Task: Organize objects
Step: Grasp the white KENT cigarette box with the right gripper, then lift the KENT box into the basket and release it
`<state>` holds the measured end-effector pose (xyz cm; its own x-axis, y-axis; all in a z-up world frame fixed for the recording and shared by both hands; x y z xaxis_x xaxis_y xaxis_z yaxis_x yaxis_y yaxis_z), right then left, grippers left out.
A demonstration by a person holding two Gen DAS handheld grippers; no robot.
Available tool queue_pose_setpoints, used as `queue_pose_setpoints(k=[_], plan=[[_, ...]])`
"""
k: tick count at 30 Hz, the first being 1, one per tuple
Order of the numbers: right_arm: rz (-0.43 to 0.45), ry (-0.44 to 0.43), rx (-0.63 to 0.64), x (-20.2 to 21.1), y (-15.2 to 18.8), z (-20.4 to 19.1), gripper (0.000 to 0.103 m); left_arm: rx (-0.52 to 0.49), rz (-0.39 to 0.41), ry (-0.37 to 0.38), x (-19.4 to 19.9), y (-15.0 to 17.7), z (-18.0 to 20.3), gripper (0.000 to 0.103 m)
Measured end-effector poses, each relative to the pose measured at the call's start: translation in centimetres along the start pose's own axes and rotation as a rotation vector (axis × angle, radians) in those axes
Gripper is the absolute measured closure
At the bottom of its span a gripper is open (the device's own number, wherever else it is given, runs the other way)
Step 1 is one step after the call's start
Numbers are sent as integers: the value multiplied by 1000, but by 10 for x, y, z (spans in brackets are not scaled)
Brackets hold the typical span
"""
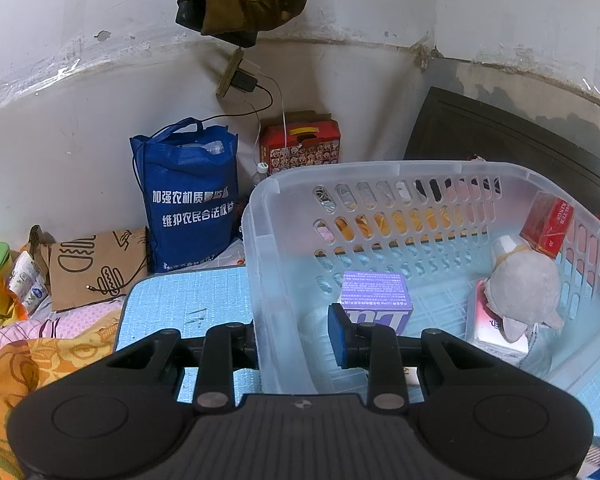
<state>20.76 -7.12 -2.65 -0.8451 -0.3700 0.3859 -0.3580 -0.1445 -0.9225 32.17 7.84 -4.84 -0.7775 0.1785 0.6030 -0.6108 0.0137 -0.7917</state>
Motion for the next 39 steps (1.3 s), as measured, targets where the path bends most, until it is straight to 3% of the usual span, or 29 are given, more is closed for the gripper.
queue_pose_setpoints(k=[8, 17, 24, 32, 34, 35, 36, 39], plan=[[74, 1, -82, 38, -19, 30, 85, -12, 2, -8, 1, -1, 2, 69], [204, -9, -72, 77, -88, 47, 85, -6, 2, -9, 0, -1, 2, 69], [191, 15, -19, 25, -145, 60, 85, -2, -3, -7, 0, -2, 1, 69], [58, 22, 16, -48, -146, 51, 84, -3, -6, -5, 0, -2, 1, 69], [59, 39, 40, -53, -144, 50, 56, -4, -6, -4, 0, -2, 1, 69], [70, 57, 55, -52, -144, 49, 25, -4, -6, -2, 0, -2, 1, 69], [101, 75, 60, -46, -144, 49, 3, -6, -6, 0, 1, -2, 1, 69], [182, 88, 50, -21, -143, 45, 0, -7, -3, 8, 1, -1, 1, 69]])
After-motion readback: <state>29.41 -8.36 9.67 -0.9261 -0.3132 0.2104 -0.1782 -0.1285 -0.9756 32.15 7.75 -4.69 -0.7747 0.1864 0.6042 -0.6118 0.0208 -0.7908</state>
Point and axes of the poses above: each gripper's, at about its wrist camera, not at the fingertips, and x roughly against the way its jaws point, z to its right, y to its underside, the point moved 10 cm from there along -x, roughly the way its jaws point, and after that the axes turned 6 degrees about y, right-handed, at the moved point
